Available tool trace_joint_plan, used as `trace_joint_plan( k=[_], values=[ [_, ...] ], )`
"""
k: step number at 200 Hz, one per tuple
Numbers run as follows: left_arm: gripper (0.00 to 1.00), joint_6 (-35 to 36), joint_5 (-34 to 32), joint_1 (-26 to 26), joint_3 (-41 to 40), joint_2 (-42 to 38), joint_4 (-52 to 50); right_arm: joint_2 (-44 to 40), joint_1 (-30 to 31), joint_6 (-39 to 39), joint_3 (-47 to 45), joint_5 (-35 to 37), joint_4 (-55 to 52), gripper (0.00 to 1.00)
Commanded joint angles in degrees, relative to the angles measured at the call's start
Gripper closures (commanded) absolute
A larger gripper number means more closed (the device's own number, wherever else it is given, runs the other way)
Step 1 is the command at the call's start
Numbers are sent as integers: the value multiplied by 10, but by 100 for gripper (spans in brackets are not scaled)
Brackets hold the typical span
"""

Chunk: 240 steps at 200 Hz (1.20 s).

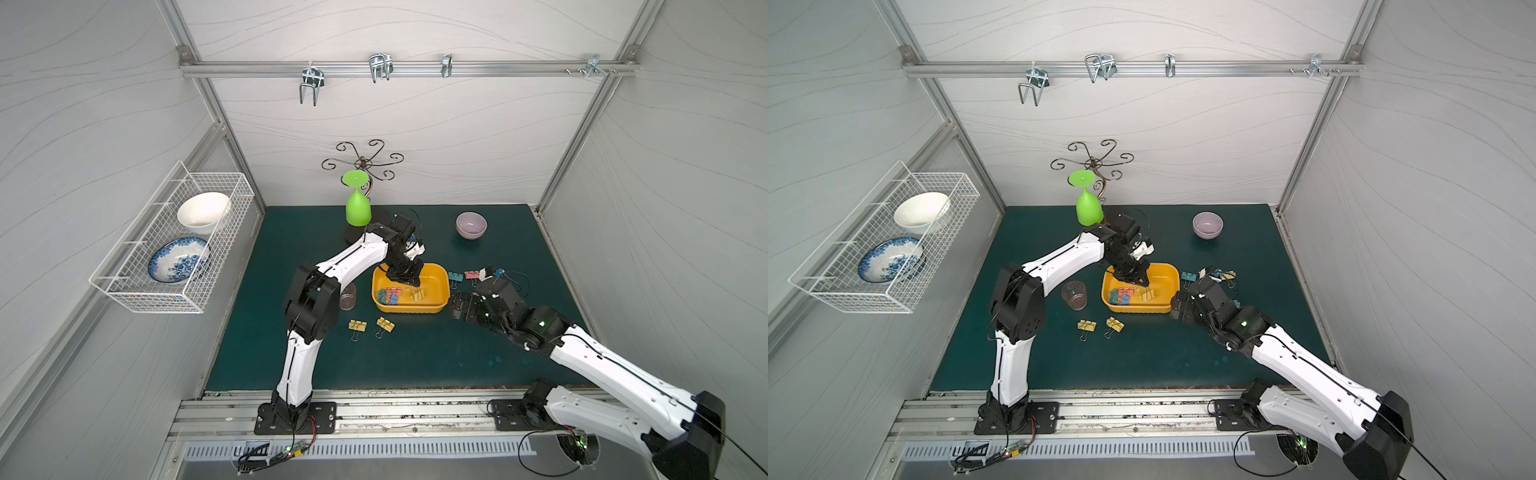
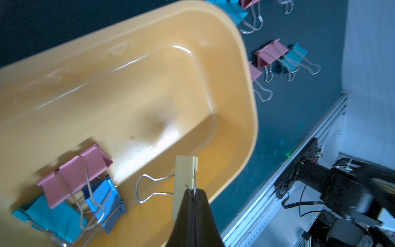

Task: Take out the binder clips from the storage box
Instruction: Pick up the binder clip from the storage box, then place the binder clip at the center of the board.

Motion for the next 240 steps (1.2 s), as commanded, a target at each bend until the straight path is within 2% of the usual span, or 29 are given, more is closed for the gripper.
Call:
trace_joint_plan(
  k=[1, 46, 77, 100, 121, 142, 174, 199, 240],
  values=[
    [100, -88, 28, 0, -49, -78, 108, -10, -3, 10, -5, 14, -15, 1],
    [100, -246, -12, 0, -233, -228, 291, -16, -2, 47, -7, 38, -22, 1],
    [100, -388, -88, -13, -403, -341, 415, -41, 0, 59, -28, 54, 2, 1],
    [100, -475, -166, -51, -503, -408, 465, -48, 0, 78, -34, 61, 4, 1],
    [100, -514, -245, -113, -562, -456, 478, -43, 2, 87, -34, 61, -2, 2],
    [100, -550, -312, -168, -602, -479, 473, -34, 3, 90, -29, 57, -9, 2],
    [100, -593, -364, -181, -632, -468, 475, -30, 5, 99, -32, 53, -8, 1],
    [100, -587, -377, -181, -611, -436, 465, -30, 6, 99, -31, 53, -11, 1],
    [100, -591, -348, -182, -573, -355, 472, -31, 6, 93, -27, 59, -18, 1]
  ],
)
